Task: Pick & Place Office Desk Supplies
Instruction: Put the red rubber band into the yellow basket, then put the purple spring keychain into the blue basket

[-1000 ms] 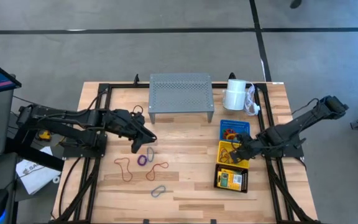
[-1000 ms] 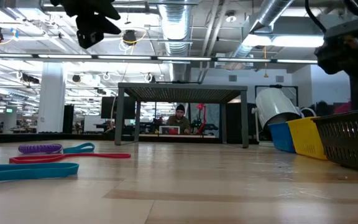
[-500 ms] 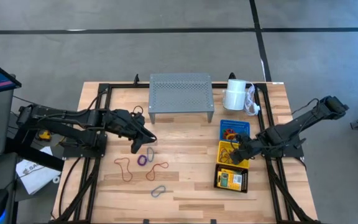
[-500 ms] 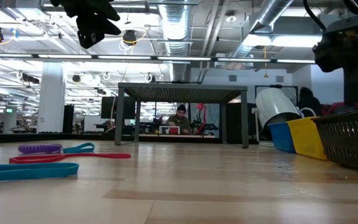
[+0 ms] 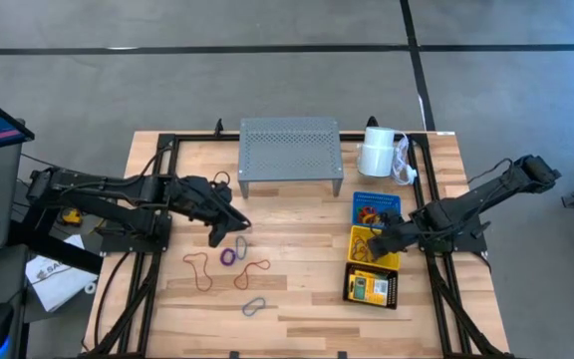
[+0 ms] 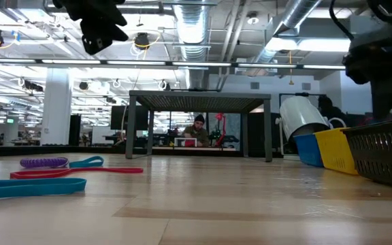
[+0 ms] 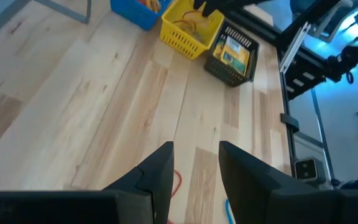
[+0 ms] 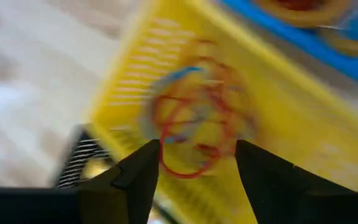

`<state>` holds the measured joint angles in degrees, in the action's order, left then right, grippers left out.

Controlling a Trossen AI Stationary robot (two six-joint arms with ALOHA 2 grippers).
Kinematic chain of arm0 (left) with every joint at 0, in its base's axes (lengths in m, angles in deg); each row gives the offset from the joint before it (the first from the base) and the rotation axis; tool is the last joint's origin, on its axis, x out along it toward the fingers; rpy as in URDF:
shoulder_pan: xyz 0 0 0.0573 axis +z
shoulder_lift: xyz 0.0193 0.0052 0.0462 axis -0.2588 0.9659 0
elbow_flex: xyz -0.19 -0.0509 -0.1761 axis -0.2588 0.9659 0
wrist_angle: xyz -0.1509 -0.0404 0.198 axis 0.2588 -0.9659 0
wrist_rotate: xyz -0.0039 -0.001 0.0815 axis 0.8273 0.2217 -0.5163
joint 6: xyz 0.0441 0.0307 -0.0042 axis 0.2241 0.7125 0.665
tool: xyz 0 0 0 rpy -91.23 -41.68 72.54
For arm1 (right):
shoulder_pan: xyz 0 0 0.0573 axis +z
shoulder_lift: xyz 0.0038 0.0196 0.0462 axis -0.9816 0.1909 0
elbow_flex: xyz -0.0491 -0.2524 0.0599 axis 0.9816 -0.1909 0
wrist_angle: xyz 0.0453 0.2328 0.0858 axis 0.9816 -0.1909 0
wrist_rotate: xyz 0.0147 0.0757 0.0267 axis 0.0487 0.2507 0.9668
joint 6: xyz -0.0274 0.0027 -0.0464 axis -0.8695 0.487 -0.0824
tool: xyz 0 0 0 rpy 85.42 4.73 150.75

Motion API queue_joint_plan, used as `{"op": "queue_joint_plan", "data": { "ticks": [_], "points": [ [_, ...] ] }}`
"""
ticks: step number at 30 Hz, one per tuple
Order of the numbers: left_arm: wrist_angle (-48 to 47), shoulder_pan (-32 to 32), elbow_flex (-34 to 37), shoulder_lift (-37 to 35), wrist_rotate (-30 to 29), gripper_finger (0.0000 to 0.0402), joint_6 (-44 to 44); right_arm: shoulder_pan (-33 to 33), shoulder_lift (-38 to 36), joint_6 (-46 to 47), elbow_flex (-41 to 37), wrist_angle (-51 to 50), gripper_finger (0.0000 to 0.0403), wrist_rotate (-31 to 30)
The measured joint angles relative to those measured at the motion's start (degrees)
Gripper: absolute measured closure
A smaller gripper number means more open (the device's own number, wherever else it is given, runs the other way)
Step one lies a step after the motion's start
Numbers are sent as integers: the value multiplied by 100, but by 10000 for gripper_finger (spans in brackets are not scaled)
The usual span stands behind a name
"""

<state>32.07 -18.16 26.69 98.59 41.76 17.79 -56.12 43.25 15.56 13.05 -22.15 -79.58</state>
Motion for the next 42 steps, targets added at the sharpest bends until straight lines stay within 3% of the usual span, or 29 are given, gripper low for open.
{"op": "queue_joint_plan", "data": {
  "ticks": [4, 9, 14, 28, 37, 42],
  "points": [
    [-204, 0, 2, 0, 77, 279, 5, 4, -94, -394, 15, 752, 216, -14],
    [-180, 0, 167, 0, 95, 279, -24, -159, -87, -164, -1, 121, 244, 101],
    [-187, 0, 345, 0, 315, 279, -174, -149, -171, -594, 8, 1012, 261, 88],
    [44, -217, 503, 20, 509, 279, -281, -429, -173, -740, 9, 1486, 253, 117],
    [-197, -581, 505, 1076, 419, 279, 1103, -375, -173, -790, 9, 2211, 264, 128],
    [-1238, -800, 505, 1761, 419, 279, 1436, -236, -173, -788, 9, 2407, 270, 129]
  ]
}}
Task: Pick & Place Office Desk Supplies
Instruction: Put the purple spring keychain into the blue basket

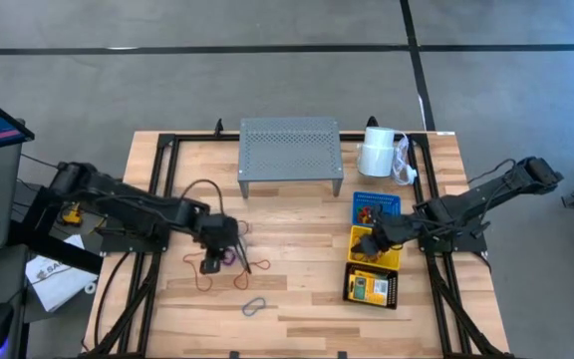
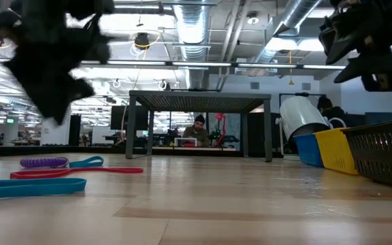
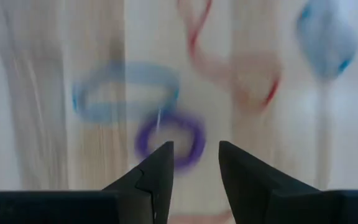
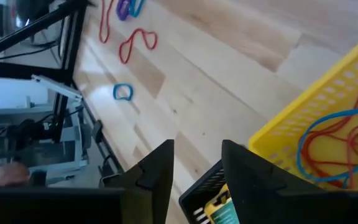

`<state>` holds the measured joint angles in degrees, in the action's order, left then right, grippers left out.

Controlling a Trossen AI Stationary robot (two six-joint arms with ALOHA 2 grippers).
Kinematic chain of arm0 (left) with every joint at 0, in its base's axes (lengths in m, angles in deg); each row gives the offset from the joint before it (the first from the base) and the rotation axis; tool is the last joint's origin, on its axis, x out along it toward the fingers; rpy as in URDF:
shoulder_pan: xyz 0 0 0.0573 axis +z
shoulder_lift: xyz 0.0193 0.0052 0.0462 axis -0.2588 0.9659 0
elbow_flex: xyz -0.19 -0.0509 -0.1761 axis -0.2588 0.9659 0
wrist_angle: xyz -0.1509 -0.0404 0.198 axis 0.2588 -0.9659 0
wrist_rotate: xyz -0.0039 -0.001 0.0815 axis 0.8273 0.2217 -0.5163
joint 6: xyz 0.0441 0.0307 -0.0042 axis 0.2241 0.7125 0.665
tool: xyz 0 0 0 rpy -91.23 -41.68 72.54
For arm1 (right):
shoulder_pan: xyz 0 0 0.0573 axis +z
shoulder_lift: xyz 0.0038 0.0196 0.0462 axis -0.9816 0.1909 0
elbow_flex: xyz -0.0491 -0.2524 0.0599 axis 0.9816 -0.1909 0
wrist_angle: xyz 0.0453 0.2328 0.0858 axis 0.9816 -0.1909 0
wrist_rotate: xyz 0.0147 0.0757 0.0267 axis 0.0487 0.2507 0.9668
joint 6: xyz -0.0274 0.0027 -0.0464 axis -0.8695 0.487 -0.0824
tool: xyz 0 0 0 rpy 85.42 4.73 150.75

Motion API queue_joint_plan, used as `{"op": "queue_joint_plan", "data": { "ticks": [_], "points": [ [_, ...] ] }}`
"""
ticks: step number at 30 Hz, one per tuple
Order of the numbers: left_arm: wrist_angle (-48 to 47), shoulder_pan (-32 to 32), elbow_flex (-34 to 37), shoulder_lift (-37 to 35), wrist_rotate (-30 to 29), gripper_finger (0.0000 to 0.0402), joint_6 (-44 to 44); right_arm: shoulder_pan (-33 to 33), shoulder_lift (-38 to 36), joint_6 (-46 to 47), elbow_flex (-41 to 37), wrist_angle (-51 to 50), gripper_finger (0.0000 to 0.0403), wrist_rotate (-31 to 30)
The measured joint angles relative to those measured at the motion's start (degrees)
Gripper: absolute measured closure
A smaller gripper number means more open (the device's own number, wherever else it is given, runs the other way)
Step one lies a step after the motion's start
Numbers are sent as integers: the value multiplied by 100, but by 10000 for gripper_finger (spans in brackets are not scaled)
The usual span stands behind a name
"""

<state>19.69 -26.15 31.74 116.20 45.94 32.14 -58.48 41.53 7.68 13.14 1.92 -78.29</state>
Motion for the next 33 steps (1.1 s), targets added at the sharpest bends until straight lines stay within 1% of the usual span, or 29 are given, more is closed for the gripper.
{"op": "queue_joint_plan", "data": {
  "ticks": [2, 4, 11, 14, 19, 21, 25, 33],
  "points": [
    [-360, -53, 0, 202, 6, 279, -209, 63, 0, 25, 0, 38, 271, 1],
    [-428, -99, 0, 373, 4, 279, -479, 124, 0, 32, 0, 46, 271, 1],
    [-125, -129, 0, 779, -128, 279, -1004, 198, 0, 45, 0, 204, 272, -14],
    [-60, -129, 0, 832, -192, 279, -1050, 196, 0, 45, 0, 204, 272, -14],
    [-57, -127, 0, 836, -793, 279, -1200, 196, 0, 45, 0, 218, 272, -17],
    [-25, -127, 0, 836, -898, 279, -1215, 196, 0, 44, 0, 265, 272, -18],
    [227, -127, 55, 836, -961, 279, -1349, 196, 0, -2, 0, 464, 272, -21],
    [654, -162, 478, 833, -963, 279, -1467, 196, 0, -16, 0, 636, 272, -19]
  ]
}}
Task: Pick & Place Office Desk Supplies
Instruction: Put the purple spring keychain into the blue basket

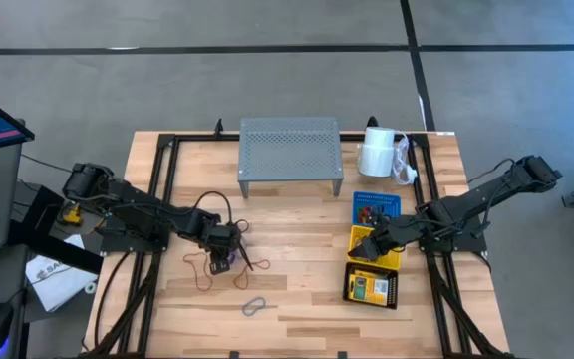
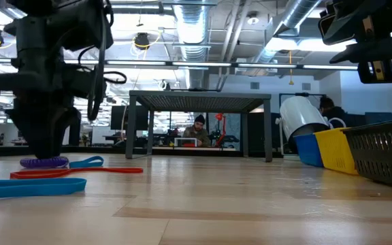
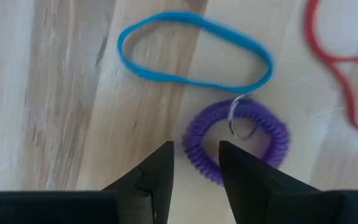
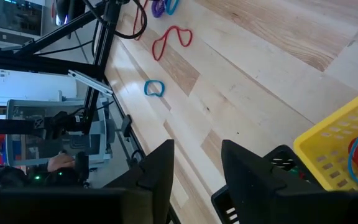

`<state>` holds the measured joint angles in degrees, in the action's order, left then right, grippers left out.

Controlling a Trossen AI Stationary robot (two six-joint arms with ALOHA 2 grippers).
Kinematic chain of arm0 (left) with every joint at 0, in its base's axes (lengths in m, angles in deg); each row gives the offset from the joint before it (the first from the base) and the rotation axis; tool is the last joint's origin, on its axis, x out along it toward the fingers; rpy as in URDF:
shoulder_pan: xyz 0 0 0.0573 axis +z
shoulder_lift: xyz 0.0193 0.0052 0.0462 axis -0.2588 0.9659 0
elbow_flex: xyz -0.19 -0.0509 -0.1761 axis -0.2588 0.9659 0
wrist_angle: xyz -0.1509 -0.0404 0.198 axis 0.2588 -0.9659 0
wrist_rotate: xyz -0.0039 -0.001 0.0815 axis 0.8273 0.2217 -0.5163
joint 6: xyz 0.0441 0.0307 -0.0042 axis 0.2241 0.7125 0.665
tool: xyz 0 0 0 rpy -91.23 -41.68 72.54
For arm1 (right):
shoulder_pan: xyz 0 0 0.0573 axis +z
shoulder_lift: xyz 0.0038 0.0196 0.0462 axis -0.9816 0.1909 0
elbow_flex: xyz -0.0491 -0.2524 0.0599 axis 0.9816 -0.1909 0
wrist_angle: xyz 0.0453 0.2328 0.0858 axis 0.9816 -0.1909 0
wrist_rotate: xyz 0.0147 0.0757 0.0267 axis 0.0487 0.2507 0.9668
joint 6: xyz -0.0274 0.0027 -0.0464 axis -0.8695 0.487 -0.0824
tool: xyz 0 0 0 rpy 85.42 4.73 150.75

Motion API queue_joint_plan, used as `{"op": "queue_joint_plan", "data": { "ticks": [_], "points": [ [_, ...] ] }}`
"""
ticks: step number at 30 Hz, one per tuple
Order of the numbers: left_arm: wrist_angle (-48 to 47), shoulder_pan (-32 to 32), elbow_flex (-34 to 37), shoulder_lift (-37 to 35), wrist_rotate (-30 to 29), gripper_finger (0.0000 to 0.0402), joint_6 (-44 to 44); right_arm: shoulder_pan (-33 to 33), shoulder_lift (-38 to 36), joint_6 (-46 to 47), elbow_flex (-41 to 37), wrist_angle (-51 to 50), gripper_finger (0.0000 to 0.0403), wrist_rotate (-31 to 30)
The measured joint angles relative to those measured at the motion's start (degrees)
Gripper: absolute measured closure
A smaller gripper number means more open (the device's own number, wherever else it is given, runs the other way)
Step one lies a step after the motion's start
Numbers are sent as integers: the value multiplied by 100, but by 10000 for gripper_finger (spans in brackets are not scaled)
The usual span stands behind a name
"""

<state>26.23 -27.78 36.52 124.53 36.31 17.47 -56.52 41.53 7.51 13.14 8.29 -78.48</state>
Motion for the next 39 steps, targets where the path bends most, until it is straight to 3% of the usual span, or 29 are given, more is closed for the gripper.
{"op": "queue_joint_plan", "data": {
  "ticks": [10, 17, 23, 27, 31, 39],
  "points": [
    [530, -11, 372, -44, -265, 287, -2, 0, 0, -2, 0, -2, 272, 0],
    [599, -4, 474, -44, -337, 382, -239, 0, 0, -60, -2, 167, 272, -2],
    [666, 0, 505, -139, -277, 394, -413, 0, 0, -280, -4, 644, 272, -9],
    [682, 4, 558, -575, -220, 396, -688, 0, 0, -248, -4, 1071, 272, -144],
    [914, 4, 527, -1205, -196, 397, -1172, 0, 90, -216, -4, 1547, 272, -889],
    [2573, 2, 525, -2066, -434, 397, -1503, -43, 541, -1423, 6, 3500, 272, -1407]
  ]
}}
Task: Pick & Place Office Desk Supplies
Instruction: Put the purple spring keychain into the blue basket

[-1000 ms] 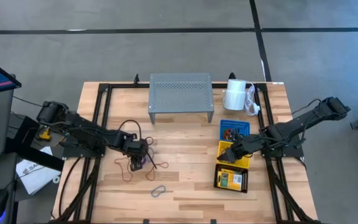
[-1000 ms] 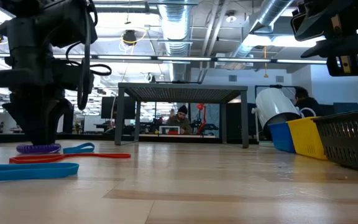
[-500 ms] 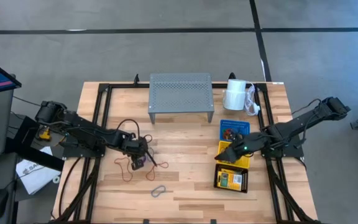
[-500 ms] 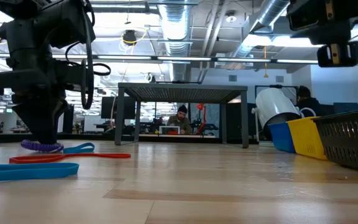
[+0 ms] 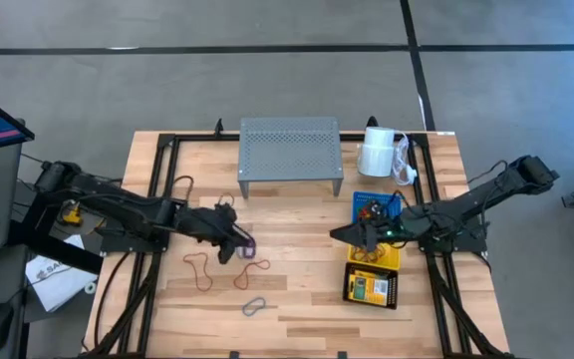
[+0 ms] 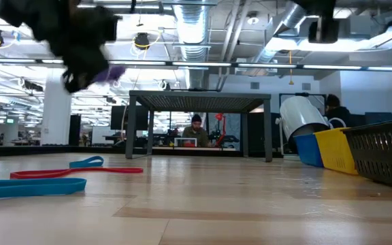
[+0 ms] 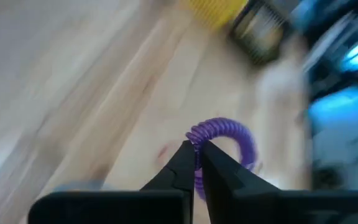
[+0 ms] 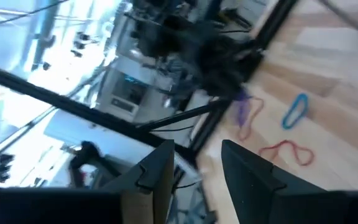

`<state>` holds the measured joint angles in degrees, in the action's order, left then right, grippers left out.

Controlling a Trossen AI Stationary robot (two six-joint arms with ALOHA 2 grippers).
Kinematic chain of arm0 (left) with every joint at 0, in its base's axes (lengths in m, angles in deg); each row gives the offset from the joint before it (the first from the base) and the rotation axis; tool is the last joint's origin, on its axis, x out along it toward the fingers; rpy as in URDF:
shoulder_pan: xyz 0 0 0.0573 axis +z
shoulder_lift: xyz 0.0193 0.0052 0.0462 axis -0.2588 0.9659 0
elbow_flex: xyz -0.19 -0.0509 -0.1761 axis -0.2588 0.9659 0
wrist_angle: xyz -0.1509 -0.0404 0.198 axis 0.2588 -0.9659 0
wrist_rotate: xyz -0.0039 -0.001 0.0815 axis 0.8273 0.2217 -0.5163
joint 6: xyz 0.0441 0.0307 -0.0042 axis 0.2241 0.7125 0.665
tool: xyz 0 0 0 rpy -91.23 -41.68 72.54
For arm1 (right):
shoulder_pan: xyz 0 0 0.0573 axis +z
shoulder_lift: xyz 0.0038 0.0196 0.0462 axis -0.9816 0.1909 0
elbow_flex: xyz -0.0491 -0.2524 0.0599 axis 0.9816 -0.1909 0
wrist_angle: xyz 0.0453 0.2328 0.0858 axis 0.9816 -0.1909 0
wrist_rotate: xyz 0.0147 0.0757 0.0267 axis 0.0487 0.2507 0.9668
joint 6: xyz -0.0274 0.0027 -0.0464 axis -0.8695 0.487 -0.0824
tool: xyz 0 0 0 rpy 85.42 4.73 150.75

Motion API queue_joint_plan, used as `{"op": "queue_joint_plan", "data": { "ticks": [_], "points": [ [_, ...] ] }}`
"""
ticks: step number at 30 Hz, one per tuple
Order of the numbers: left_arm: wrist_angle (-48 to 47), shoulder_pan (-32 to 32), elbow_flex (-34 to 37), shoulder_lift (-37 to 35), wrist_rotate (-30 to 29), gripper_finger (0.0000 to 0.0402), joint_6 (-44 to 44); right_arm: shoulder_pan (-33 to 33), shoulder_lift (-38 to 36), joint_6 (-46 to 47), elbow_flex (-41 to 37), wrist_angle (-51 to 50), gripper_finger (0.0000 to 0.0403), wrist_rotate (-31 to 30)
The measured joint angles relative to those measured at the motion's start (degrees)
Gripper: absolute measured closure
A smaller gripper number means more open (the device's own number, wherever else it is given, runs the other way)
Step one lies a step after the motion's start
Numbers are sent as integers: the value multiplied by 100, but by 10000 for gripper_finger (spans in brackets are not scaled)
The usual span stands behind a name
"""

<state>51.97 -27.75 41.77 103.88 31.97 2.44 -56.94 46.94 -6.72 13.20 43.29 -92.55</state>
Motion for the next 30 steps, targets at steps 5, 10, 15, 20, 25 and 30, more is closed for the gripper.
{"op": "queue_joint_plan", "data": {
  "ticks": [5, 10, 15, 20, 25, 30],
  "points": [
    [1869, 2, -12, 30, -386, 397, 2, -159, 563, 101, -4, 107, 272, -231],
    [3149, 126, -17, 331, -577, 397, -54, -276, 1387, -49, 255, 1179, 272, -77],
    [3452, 228, -13, 514, -604, 397, -325, -364, 2123, -406, 951, 1555, 272, 136],
    [3507, 229, -17, 573, -592, 397, -414, -476, 2731, -630, 1676, 1469, 272, 415],
    [3634, 229, -20, 571, -577, 397, -414, -547, 3078, -727, 2136, 1475, 272, 509],
    [3887, 219, -20, 571, -558, 397, -414, -614, 3114, -965, 2216, 1478, 269, 611]
  ]
}}
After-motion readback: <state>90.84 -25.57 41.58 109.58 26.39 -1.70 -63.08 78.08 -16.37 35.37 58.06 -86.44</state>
